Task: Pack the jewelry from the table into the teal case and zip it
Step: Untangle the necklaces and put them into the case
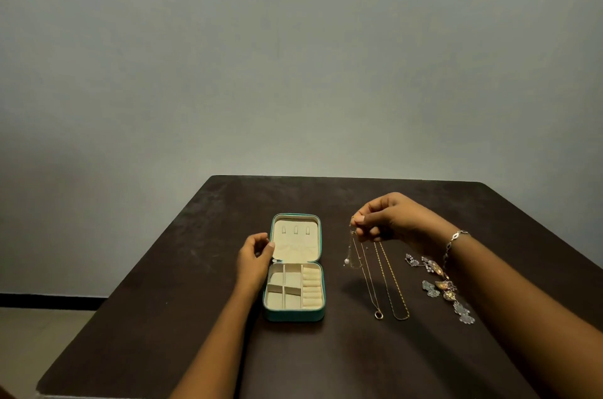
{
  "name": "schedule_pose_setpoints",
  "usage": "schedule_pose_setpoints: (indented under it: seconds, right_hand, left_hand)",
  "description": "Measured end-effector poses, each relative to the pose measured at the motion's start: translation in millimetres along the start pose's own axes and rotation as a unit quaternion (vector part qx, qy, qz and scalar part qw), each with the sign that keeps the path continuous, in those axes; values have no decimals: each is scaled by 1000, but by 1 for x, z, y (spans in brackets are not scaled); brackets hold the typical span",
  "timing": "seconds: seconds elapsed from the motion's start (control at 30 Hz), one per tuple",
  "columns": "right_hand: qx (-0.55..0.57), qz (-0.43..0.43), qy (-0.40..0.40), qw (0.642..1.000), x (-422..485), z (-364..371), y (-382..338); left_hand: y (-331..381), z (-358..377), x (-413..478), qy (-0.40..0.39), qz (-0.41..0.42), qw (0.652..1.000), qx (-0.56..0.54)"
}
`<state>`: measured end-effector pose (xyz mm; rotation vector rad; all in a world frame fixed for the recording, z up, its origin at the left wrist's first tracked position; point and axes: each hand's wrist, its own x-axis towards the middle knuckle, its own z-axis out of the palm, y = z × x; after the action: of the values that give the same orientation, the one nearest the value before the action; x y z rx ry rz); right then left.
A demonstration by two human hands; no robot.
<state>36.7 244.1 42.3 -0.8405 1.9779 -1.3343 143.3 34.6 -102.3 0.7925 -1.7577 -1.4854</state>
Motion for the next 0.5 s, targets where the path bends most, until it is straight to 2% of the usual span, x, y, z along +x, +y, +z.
schedule_pose_setpoints:
  seconds: [0.17,0.5]
  right_hand:
    - [-41,-18,-22,999,27,5,-8]
    - [-71,-56,-57,994,76,40,-18]
  left_hand:
    - [-6,10,12,-44,-12,999,-23]
    - [-11,13,14,-38,27,999,-11]
